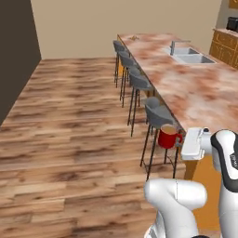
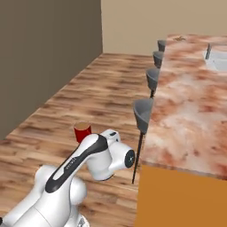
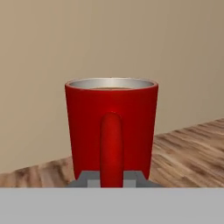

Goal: Pick up the brewed coffee from the coffee machine and place it next to the breakfast plate on the dining counter.

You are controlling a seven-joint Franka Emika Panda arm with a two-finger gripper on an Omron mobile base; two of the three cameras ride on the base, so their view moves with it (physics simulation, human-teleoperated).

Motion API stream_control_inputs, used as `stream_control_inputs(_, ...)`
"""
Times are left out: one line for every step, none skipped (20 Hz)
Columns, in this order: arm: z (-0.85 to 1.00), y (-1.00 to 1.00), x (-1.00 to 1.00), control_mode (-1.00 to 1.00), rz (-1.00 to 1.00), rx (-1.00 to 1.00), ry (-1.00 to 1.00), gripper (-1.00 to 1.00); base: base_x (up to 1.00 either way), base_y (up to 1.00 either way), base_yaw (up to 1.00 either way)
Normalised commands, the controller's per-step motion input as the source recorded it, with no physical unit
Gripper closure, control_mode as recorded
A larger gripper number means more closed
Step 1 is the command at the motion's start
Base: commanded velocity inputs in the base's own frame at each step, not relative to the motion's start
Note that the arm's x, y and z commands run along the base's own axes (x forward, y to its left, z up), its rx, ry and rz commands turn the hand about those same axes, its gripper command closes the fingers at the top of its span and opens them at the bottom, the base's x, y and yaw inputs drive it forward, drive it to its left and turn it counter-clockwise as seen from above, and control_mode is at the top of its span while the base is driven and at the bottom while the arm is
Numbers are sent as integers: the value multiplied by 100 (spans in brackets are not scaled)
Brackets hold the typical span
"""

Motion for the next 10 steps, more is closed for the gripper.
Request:
stream_control_inputs(0,0,0,100,0,0,0,100,100,100,6)
stream_control_inputs(0,0,0,100,0,0,0,100,100,100,4)
stream_control_inputs(0,0,0,100,0,0,0,100,100,94,0)
stream_control_inputs(0,0,0,100,0,0,0,100,100,85,0)
stream_control_inputs(0,0,0,100,0,0,0,100,100,81,0)
stream_control_inputs(0,0,0,100,0,0,0,100,100,84,-8)
stream_control_inputs(0,0,0,100,0,0,0,100,100,64,-13)
stream_control_inputs(0,0,0,100,0,0,0,100,100,57,-17)
stream_control_inputs(0,0,0,100,0,0,0,100,100,46,-20)
stream_control_inputs(0,0,0,100,0,0,0,100,100,41,-24)
